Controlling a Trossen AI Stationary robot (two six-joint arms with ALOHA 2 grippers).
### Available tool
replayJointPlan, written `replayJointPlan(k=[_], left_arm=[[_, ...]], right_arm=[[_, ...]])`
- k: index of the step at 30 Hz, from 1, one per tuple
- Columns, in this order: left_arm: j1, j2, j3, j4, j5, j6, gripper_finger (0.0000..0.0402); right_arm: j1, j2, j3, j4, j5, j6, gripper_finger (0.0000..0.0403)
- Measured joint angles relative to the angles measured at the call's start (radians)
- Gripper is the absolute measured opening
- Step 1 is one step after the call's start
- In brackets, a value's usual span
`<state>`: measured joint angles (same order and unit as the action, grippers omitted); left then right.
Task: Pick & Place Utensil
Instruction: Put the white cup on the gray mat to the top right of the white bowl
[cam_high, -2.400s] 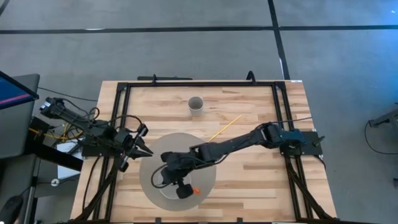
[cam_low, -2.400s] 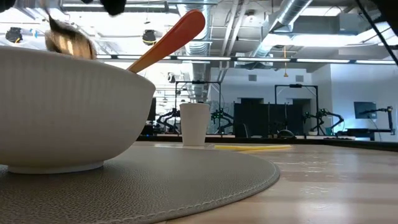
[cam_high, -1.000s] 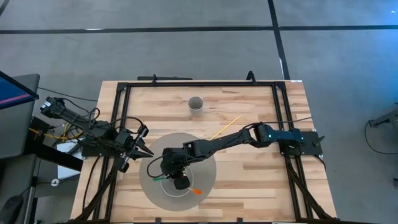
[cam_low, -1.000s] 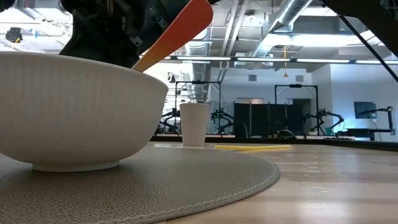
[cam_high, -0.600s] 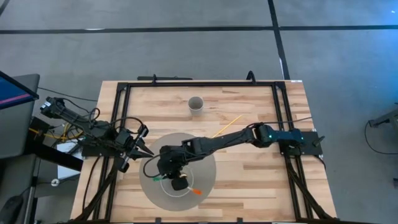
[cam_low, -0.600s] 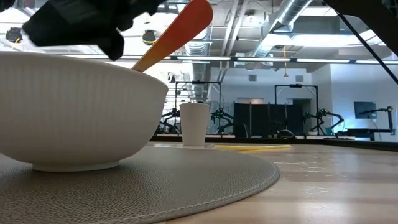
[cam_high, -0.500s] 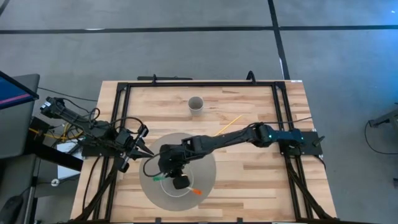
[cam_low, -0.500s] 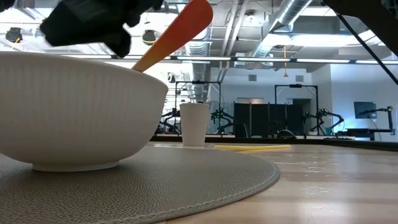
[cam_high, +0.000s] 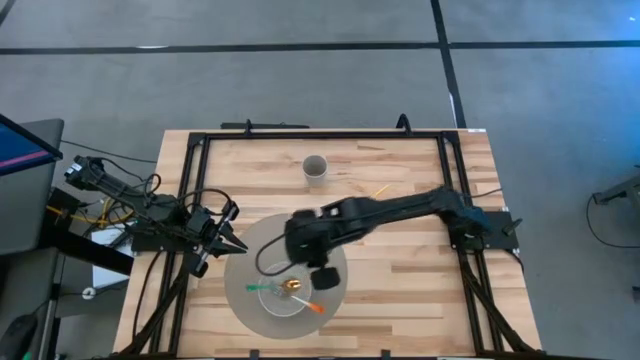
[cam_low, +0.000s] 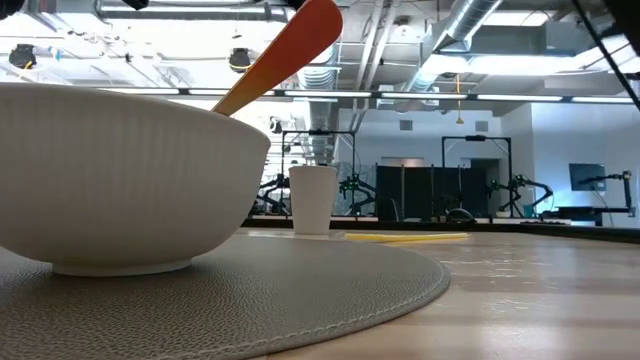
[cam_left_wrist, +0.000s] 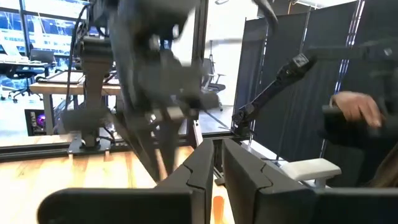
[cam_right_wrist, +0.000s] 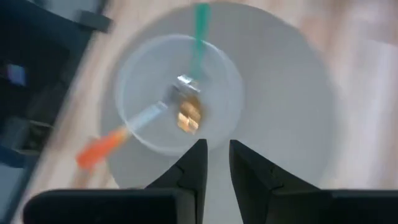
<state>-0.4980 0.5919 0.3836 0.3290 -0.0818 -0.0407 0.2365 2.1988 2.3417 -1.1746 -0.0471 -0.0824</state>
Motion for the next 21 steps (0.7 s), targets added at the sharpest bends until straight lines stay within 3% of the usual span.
replayJointPlan(k=[5,9,15,21], left_arm=[[0.000,0.000,0.000,0.000,0.000,-0.001,0.0034],[0.000,0.004,0.000,0.001,0.000,-0.001,0.0034],[0.000,0.045,0.000,0.000,0.000,-0.001,0.0034],[0.000,0.102,0.000,0.003,0.000,-0.001,0.0034]], right_arm=[[0.018,-0.146,-0.013,-0.148,0.141,0.055,0.0060],[0.050,-0.272,-0.130,-0.116,0.187,0.074,0.0060],[0.072,-0.485,-0.548,0.166,0.209,0.119,0.0060],[-0.018,-0.702,-1.041,0.474,0.206,0.218,0.0060]])
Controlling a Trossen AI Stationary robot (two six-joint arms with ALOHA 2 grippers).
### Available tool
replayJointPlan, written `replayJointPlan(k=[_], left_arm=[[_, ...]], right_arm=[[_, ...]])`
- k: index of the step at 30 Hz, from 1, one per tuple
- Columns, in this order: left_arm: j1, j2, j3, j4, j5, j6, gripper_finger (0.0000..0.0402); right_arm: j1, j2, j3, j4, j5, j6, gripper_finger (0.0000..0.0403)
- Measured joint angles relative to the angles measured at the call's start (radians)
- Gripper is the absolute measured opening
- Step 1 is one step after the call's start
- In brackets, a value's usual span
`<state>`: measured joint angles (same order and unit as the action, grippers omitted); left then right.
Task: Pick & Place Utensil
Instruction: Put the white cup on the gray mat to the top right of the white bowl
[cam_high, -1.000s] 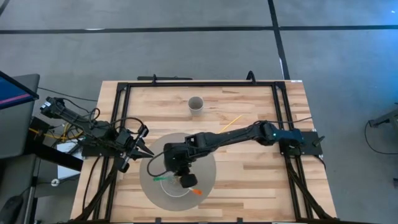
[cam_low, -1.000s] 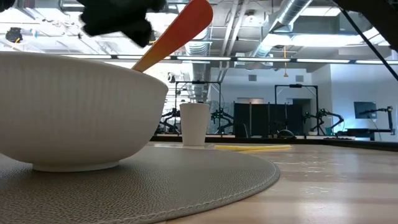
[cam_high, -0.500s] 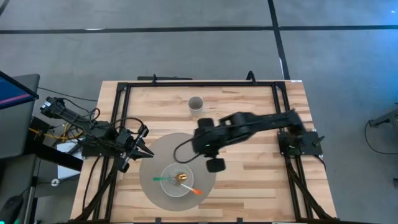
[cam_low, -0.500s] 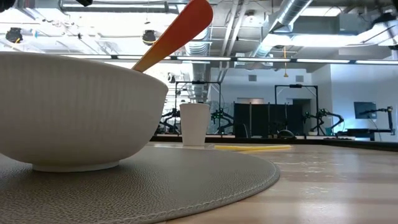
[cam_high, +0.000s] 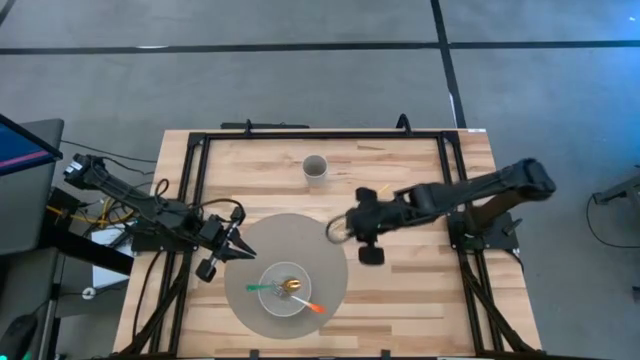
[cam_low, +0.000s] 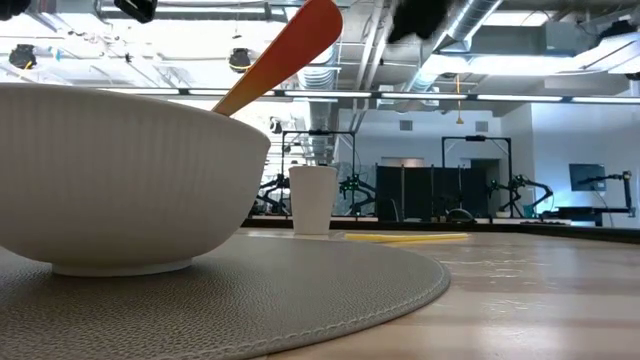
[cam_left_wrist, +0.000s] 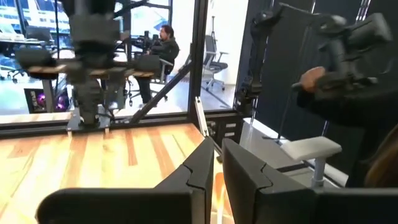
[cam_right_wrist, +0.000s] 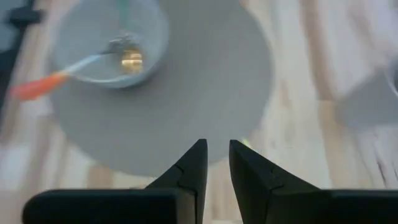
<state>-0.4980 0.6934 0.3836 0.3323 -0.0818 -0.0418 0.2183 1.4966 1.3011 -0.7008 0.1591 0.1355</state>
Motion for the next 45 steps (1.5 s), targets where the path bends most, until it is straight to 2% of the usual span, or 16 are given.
replayJointPlan(k=[4,8,12,18,26,33,40,45], left_arm=[[0.008,0.008,0.000,0.009,-0.053,0.000,0.0034],[0.023,0.007,0.000,0.014,-0.154,0.000,0.0034],[0.042,0.007,0.000,0.014,-0.190,0.013,0.0034],[0.072,0.007,0.000,0.014,-0.192,0.036,0.0034],[0.077,0.007,0.000,0.012,-0.192,0.037,0.0034],[0.077,0.007,0.000,0.005,-0.191,0.037,0.0034],[0.077,0.007,0.000,0.005,-0.192,0.037,0.0034],[0.077,0.007,0.000,0.005,-0.191,0.037,0.0034]], right_arm=[[-0.111,-0.101,-0.260,0.246,0.000,0.000,0.0060],[-0.198,-0.097,-0.418,0.429,-0.077,0.000,0.0060],[-0.238,-0.019,-0.463,0.530,-0.137,-0.043,0.0060],[-0.248,0.144,-0.463,0.640,-0.136,-0.169,0.0060],[-0.254,0.246,-0.354,0.569,-0.136,-0.198,0.0076],[-0.265,0.262,-0.244,0.496,-0.105,-0.296,0.0104],[-0.332,0.252,-0.046,0.339,-0.006,-0.428,0.0151],[-0.420,0.279,0.042,0.375,-0.003,-0.426,0.0180]])
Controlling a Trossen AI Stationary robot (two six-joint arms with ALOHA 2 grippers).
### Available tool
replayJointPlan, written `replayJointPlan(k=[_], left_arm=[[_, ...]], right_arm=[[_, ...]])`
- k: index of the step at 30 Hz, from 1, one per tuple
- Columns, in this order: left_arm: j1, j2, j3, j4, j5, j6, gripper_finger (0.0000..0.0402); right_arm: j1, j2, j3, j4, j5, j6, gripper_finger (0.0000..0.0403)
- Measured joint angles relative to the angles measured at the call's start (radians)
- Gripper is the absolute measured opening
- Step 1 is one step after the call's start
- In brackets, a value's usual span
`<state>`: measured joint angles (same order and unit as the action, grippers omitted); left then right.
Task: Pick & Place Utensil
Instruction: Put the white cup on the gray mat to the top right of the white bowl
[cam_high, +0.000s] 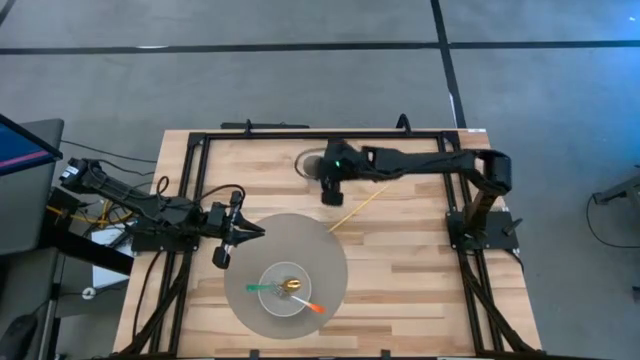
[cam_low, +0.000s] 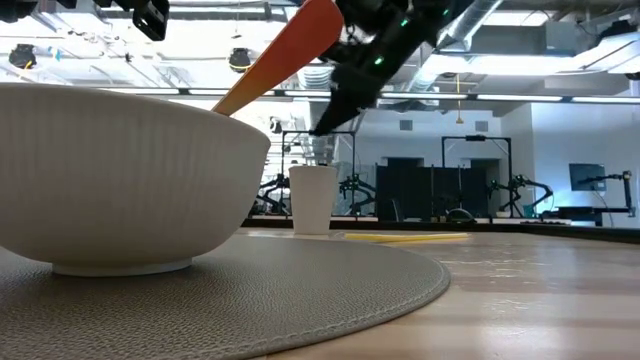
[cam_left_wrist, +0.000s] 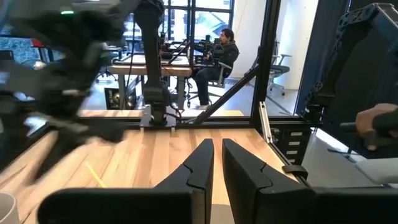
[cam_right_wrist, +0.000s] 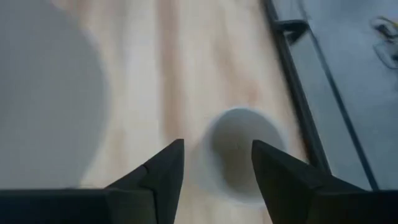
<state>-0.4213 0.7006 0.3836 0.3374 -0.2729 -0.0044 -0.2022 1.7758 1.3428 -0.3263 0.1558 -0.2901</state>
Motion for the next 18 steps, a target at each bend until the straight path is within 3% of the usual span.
replayJointPlan(k=[7,18], left_arm=[[0.000,0.000,0.000,0.000,0.000,0.000,0.0034],[0.000,0.000,0.000,-0.004,0.000,0.000,0.0034]], right_arm=[[-0.095,0.106,0.011,0.004,-0.111,0.002,0.0183],[-0.115,0.161,0.012,0.021,-0.103,-0.008,0.0126]])
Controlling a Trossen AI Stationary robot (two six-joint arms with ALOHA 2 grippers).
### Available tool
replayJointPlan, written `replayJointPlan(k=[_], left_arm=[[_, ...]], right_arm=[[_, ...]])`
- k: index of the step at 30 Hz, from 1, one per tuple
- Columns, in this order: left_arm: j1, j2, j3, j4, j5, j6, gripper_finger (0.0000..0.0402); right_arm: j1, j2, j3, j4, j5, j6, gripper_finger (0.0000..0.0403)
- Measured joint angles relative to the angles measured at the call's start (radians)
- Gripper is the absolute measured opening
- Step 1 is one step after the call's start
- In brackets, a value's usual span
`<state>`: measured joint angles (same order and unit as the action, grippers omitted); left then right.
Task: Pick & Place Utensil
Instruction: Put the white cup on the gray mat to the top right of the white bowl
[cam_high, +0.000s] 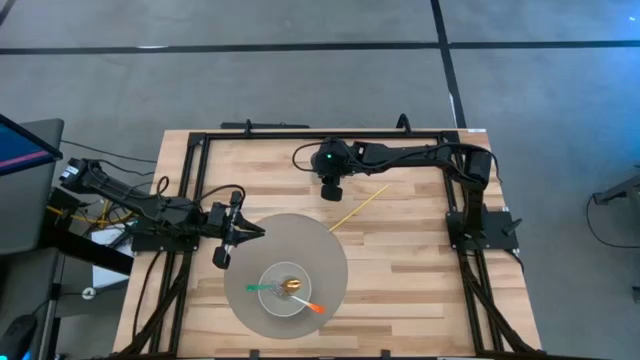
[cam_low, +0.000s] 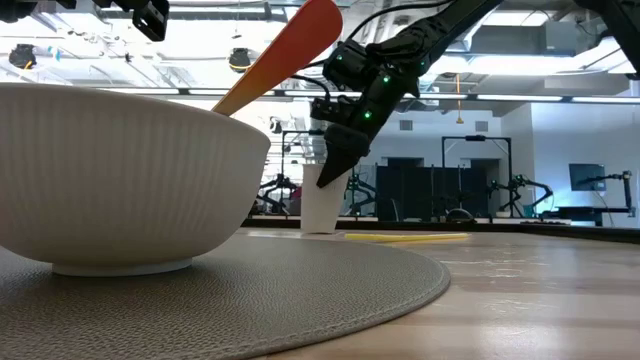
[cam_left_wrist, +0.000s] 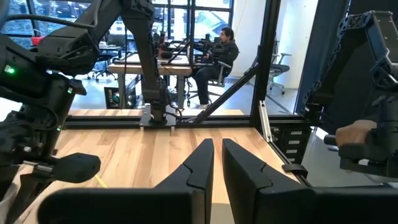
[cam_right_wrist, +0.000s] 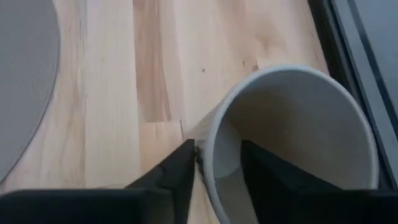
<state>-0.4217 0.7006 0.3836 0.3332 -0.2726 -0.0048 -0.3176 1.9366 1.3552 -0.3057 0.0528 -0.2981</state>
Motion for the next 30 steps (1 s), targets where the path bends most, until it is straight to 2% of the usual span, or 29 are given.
replayJointPlan(k=[5,7,11,16,24,30], left_arm=[[0.000,0.000,0.000,0.000,0.000,0.000,0.0034],[0.000,0.000,0.000,0.000,0.000,0.000,0.0034],[0.000,0.000,0.000,0.000,0.000,0.000,0.0034],[0.000,0.000,0.000,0.000,0.000,0.000,0.0034],[0.000,0.000,0.000,0.005,0.010,-0.003,0.0034],[0.000,0.000,0.000,0.005,0.015,-0.003,0.0034]], right_arm=[[0.002,-0.011,0.005,-0.010,-0.003,0.001,0.0032],[0.011,-0.011,0.024,-0.055,-0.012,0.003,0.0012],[0.061,-0.011,0.093,-0.159,-0.054,0.082,0.0020],[0.190,-0.012,0.226,-0.339,-0.078,0.157,0.0006],[0.394,0.001,0.241,-0.328,-0.070,0.244,0.0013],[0.463,0.049,0.241,-0.283,0.020,0.247,0.0008]])
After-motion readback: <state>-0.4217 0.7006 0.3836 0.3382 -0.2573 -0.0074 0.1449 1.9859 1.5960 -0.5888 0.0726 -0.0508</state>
